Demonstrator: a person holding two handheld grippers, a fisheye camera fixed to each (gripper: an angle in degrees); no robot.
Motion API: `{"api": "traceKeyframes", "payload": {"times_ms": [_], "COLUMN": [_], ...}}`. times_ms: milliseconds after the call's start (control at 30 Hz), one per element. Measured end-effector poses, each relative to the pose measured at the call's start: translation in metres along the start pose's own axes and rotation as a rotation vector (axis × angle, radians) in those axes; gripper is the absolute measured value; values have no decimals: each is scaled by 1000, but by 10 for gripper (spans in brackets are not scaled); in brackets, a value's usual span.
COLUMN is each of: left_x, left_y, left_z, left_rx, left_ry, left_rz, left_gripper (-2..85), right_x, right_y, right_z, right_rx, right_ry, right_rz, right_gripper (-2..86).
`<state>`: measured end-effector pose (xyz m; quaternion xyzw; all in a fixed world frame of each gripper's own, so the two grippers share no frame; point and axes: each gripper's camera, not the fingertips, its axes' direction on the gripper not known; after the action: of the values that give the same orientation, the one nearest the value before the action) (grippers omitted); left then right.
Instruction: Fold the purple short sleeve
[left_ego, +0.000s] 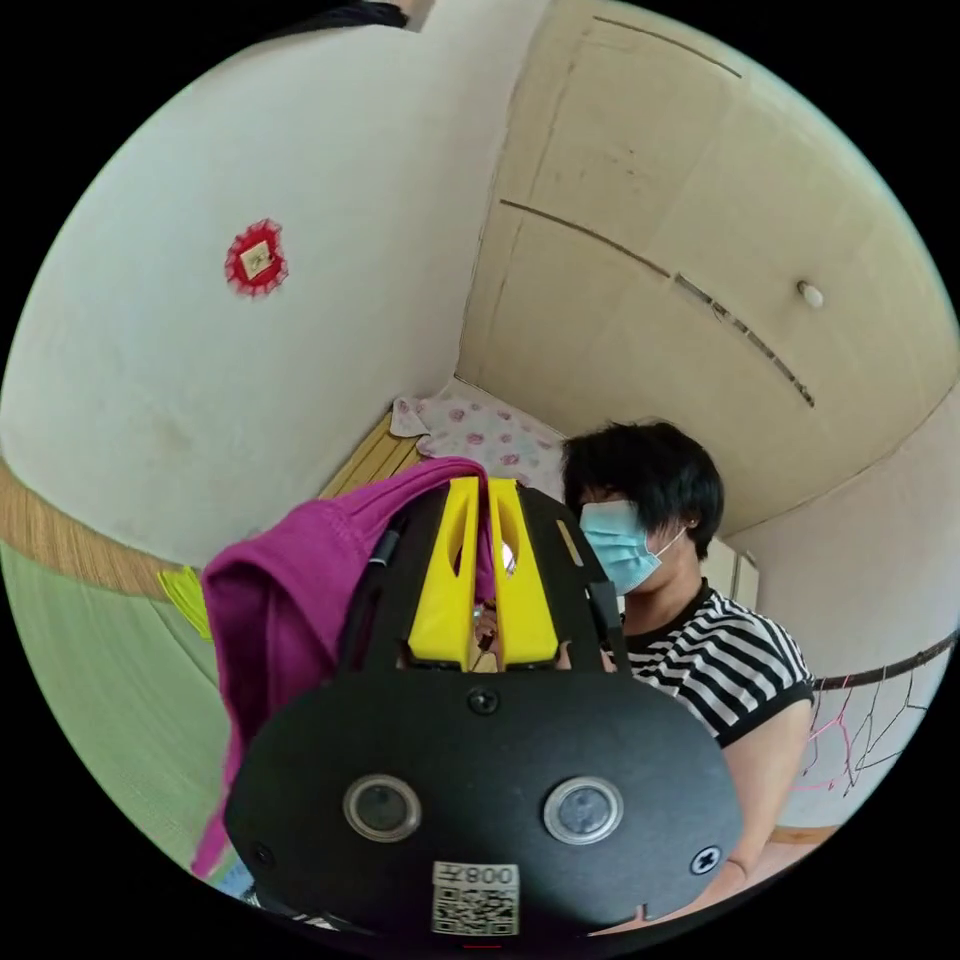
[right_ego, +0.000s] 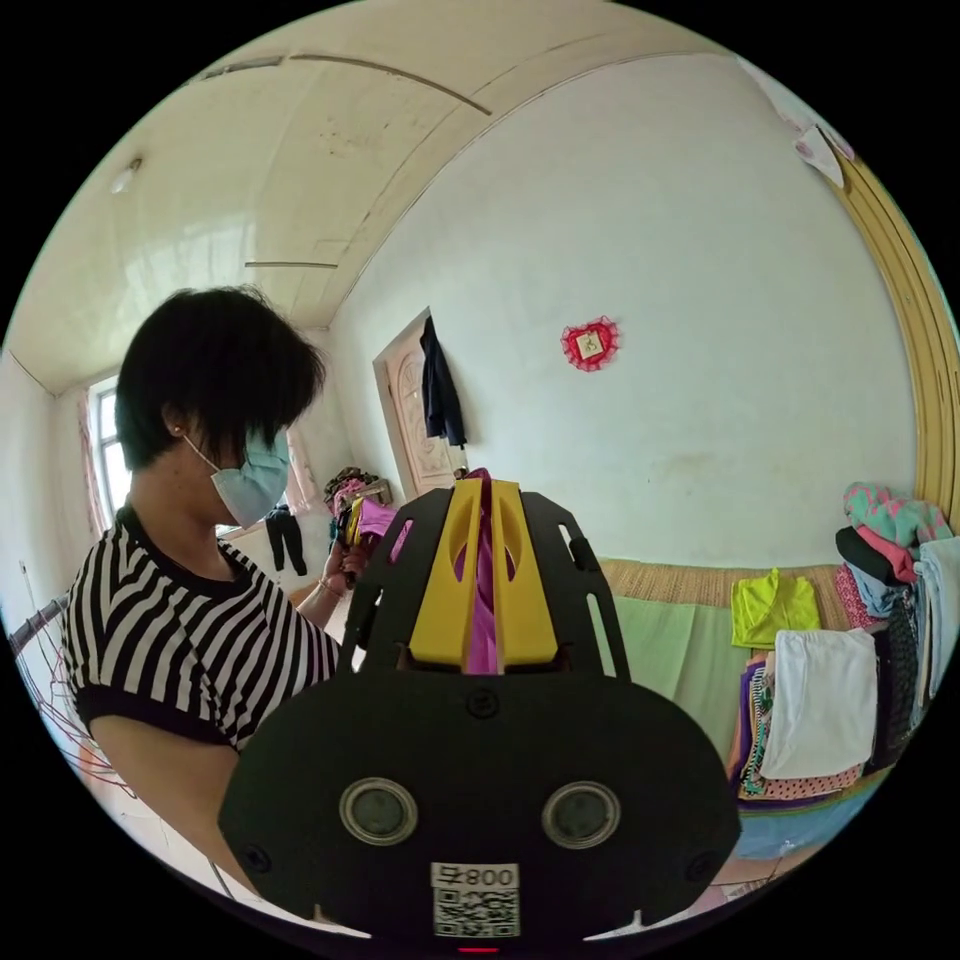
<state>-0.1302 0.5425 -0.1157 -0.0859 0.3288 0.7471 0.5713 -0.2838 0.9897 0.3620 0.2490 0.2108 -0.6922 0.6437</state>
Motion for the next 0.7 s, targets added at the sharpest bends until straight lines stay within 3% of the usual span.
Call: {"api": "traceKeyframes", "payload": {"times_ms": [367, 700], "left_x": [34, -101], "left_y": [-55, -117], "left_z": [-7, -13], "left_rx": [-12, -109], "left_ry": [-127, -494], "left_rz": [102, -55], "left_gripper": [17, 20], "right_x": [104, 312], "right_y": [2, -5], "right_z": [54, 221], "right_rx": [-52, -294], "right_ry": [-23, 72], "right_rz": [21, 104], "right_gripper": [12, 12]}}
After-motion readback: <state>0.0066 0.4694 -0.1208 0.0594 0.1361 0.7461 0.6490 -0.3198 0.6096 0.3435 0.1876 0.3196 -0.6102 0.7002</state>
